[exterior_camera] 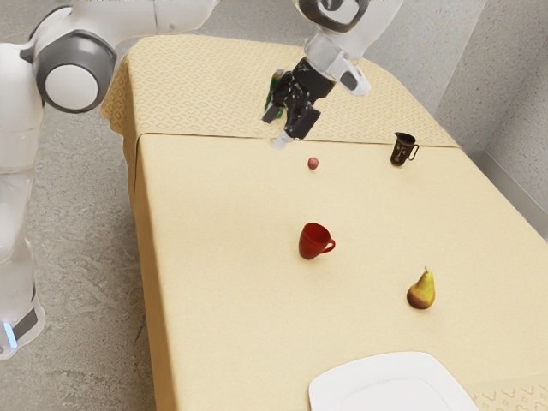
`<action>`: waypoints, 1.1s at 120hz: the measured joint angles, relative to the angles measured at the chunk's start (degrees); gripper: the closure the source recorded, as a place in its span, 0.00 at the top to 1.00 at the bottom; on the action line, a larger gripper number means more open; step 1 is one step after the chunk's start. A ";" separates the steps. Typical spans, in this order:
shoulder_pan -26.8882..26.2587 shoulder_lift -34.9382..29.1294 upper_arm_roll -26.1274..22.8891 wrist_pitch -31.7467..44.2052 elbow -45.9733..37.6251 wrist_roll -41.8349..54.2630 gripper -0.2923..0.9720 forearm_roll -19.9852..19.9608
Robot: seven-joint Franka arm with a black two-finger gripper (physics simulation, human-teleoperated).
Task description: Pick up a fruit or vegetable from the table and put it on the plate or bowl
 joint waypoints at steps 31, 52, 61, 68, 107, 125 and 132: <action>1.44 0.16 -0.04 20.64 -1.07 0.30 0.77 -1.84; -1.37 0.92 -5.30 27.70 0.55 0.43 0.77 -3.39; -4.59 1.35 -5.74 30.26 0.55 0.47 0.77 -3.26; -5.91 2.46 -5.83 32.90 0.40 0.52 0.77 -3.12; -10.49 9.13 -5.85 55.39 -4.43 0.98 0.77 -3.09; -10.48 7.85 -5.78 65.90 -14.84 1.10 0.77 -3.28; -10.47 7.64 -5.78 69.86 -16.85 1.15 0.77 -3.32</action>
